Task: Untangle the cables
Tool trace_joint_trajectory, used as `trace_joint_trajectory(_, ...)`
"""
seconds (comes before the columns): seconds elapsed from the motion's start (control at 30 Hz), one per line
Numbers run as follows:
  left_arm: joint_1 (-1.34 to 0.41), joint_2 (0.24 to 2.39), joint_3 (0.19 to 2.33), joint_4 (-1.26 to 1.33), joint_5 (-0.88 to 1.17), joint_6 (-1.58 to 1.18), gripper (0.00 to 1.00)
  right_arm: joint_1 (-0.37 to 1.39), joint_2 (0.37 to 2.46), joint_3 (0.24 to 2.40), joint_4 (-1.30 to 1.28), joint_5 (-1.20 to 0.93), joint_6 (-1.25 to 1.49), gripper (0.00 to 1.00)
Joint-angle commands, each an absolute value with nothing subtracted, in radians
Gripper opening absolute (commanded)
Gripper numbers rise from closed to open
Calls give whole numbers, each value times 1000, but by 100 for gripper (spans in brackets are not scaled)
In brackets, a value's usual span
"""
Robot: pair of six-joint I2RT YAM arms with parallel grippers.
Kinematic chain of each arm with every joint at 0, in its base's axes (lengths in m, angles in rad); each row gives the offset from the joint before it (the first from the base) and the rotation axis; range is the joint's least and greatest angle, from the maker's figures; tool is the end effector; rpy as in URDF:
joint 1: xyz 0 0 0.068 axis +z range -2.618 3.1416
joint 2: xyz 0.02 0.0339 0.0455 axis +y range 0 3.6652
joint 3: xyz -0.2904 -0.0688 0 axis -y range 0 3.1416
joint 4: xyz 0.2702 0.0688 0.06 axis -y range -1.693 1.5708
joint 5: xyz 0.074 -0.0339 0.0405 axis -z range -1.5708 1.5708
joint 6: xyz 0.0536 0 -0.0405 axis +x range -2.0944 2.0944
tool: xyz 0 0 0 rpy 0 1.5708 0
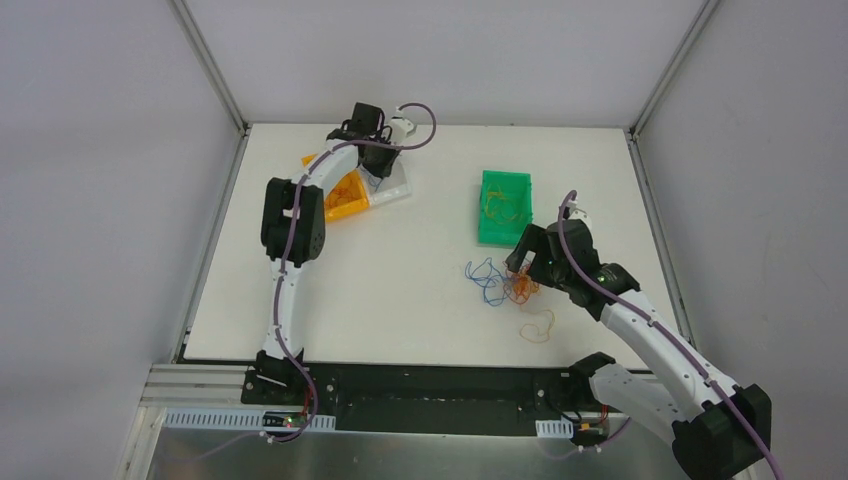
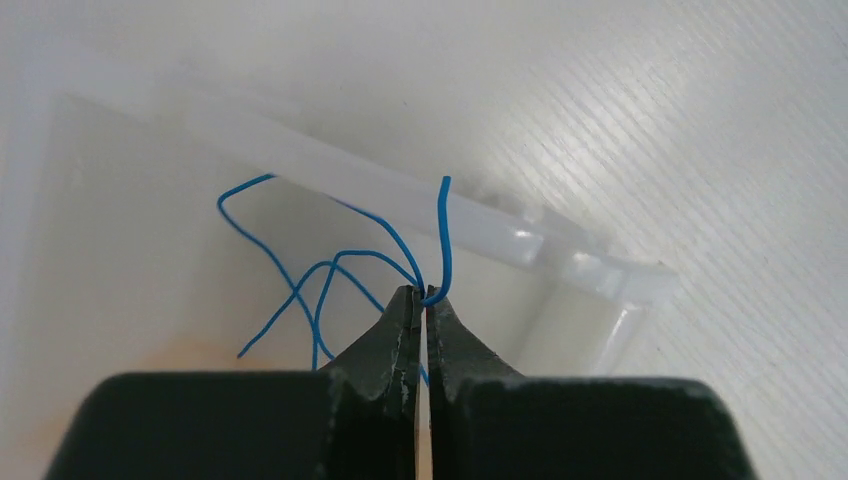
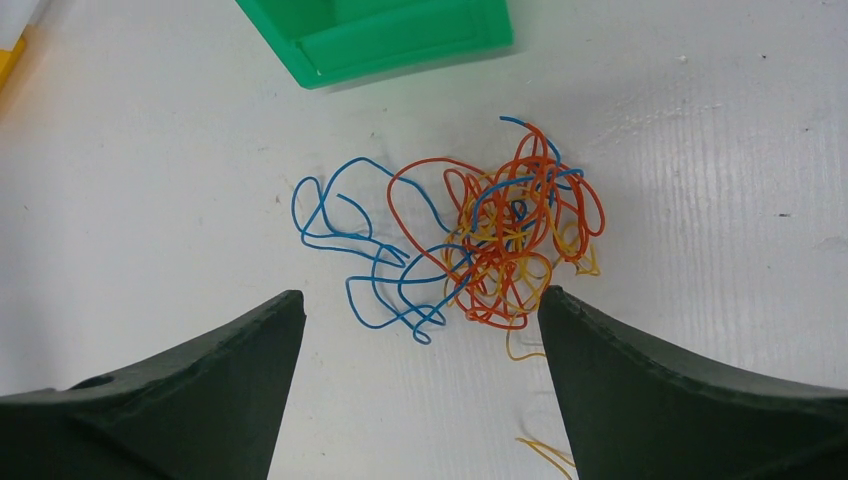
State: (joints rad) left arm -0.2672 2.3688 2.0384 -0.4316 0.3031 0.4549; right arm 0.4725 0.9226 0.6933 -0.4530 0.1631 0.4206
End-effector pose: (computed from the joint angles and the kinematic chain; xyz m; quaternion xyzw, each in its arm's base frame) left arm 0.5682 -0.1721 0.1989 0.3766 0.8292 -0.1017 0.4002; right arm 0.1998 0.0923 0.2620 0.0116 0.9005 0.1186 0.4181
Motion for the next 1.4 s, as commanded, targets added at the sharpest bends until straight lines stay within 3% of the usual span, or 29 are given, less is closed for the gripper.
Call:
trace_joint_trajectory(0.0, -261, 2158, 1886, -239, 271, 399, 0, 469, 917, 734, -438, 147, 431, 91)
trace_joint_trajectory(0.17, -244, 2106, 1799, -147, 216, 318, 0, 469, 905, 730, -445, 141, 427, 91)
trace_joint_trajectory(0.5, -236, 2194, 1845, -170, 94, 228, 0, 469, 863, 722, -466, 149, 427, 91)
trace_joint_trajectory(0.73, -236, 2289, 1900, -178, 171, 185, 5, 469, 853, 720, -473, 153, 425, 91)
trace_joint_trajectory(0.9, -235, 2316, 1950, -216, 160, 140, 16, 468, 846, 721, -483, 156, 427, 91)
trace_joint_trajectory(0.97, -236, 2292, 1944, -219, 155, 139, 31, 469, 843, 721, -492, 167, 428, 91)
trace_joint_trajectory(1.1, -236, 2224, 1926, -219, 166, 129, 48, 468, 841, 728, -505, 183, 427, 91)
trace_joint_trajectory(1.37, -239, 2011, 1811, -227, 245, -15, 64, 469, 850, 753, -547, 189, 430, 91)
